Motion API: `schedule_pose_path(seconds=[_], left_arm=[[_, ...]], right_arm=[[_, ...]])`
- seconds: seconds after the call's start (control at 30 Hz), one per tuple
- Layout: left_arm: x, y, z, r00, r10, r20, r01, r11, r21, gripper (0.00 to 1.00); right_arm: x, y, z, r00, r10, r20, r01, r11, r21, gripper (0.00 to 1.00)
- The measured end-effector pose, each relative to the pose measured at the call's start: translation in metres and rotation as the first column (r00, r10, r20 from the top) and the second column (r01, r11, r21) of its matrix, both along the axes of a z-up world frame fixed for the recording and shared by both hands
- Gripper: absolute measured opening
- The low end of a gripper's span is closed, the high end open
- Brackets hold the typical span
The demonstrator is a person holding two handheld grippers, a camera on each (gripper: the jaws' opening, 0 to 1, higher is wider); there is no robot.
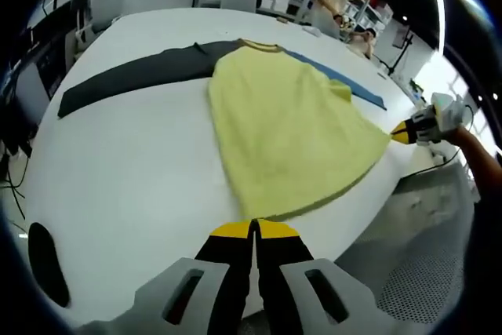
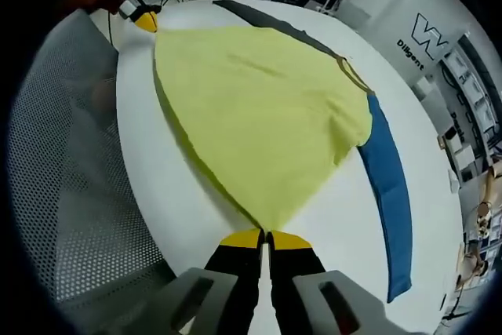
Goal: Fold the garment on the visible template until the final outline fits inside the template.
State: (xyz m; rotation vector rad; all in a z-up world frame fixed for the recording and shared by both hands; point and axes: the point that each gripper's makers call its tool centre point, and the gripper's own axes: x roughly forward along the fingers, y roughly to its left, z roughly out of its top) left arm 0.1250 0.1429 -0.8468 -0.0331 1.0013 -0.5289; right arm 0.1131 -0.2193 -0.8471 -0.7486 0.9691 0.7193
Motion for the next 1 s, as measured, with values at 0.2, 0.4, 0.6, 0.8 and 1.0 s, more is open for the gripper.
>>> schedule_pose_path(seconds=[0.2,0.4,0.6,0.8,1.0], left_arm=[[-0.004,-0.003,-0.002,1.000,-0.007,-0.010,0.007,1.000,-0.015,0.00],[0.003,-0.013,0.000,1.000,-0.021,0.008,0.021,1.000,-0.016,0.00],[0.012,-0.015,0.003,1.000,0.000,0.030,0.001,0.999,-0.033,0.00],[0.016,-0.019,0.003,0.999,0.004,0.040,-0.003,0.999,-0.034,0.19],[0.021,-0.018,-0.005,0.999,0.012,0.037,-0.011,1.000,-0.016,0.29]], right_arm=[[-0.013,-0.002,-0.011,0.998,0.013,-0.057,-0.014,1.000,-0.006,0.00],[-0.018,0.001,-0.012,0.996,0.015,-0.084,-0.015,1.000,-0.001,0.00],[-0.019,0.001,-0.013,0.996,0.014,-0.088,-0.014,1.000,-0.002,0.00],[-0.018,0.002,-0.013,0.996,0.016,-0.090,-0.017,1.000,-0.005,0.00],[-0.018,0.002,-0.012,0.996,0.020,-0.087,-0.021,1.000,-0.008,0.00]])
